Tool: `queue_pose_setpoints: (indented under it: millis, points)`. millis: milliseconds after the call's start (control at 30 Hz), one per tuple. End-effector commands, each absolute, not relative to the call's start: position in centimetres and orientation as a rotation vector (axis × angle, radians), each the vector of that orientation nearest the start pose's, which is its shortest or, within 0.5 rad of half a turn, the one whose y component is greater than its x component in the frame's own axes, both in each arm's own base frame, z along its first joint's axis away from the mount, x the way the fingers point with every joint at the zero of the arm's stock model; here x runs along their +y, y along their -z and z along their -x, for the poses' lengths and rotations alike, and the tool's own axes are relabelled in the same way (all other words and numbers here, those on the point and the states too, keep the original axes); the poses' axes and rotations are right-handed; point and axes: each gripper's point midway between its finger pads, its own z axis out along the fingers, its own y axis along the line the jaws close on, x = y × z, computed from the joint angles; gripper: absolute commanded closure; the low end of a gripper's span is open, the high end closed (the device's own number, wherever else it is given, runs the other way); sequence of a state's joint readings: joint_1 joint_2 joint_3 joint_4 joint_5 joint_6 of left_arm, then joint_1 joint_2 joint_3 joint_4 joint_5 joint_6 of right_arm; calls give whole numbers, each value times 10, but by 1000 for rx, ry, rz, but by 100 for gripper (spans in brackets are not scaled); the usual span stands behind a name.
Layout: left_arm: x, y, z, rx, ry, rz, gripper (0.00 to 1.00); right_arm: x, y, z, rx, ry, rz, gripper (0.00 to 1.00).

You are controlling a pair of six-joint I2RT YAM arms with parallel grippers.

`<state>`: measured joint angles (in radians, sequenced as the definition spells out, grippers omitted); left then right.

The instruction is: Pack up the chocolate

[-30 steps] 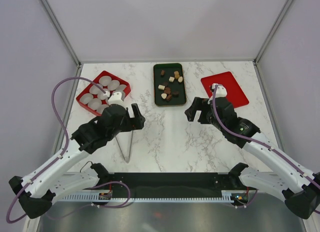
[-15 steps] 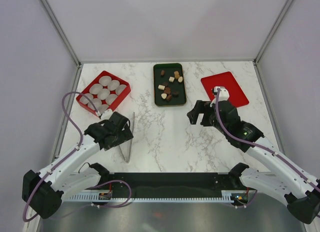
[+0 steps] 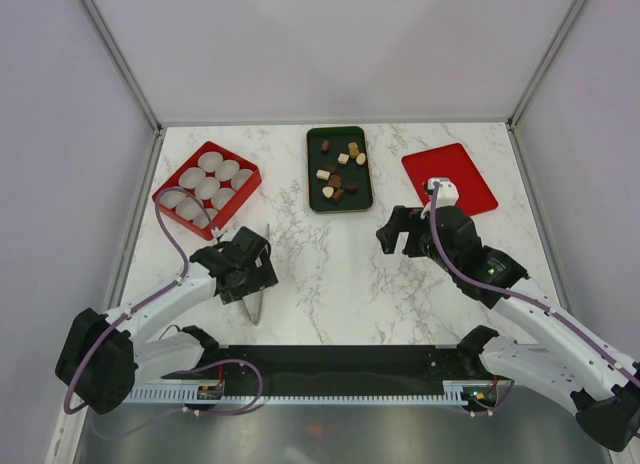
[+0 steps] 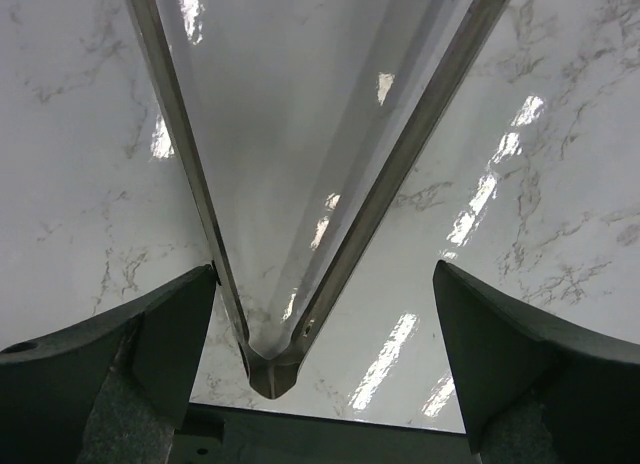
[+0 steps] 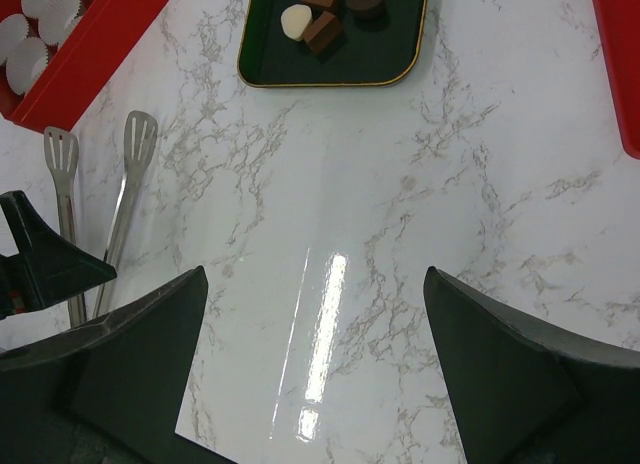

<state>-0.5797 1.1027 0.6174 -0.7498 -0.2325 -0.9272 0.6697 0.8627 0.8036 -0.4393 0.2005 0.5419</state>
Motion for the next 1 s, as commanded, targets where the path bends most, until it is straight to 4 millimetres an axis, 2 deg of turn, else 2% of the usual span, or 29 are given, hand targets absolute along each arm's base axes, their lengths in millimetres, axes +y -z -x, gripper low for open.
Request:
queue_pose_setpoints:
  millis: [0,333,533,667,800,967]
  points:
    - [-122,-42,-191,2656,196,410,3,174,-219,-247,2048,-540,10,2]
    - [-145,-29,-196,2692,289,295,10,171,-216,-247,2050,-524,-1,2]
    - [-128,-18,-192,2701,165,386,9,171,-217,-247,2047,-529,1,2]
    - [-117,-14,-199,2669,79,442,8,169,-217,-246,2042,-521,10,2]
    - [-114,-18,-211,2648,18,442,6,168,-217,-246,2035,-513,13,2]
    - [-109,-13,-212,2662,-33,467,5,166,-219,-245,2023,-515,19,2]
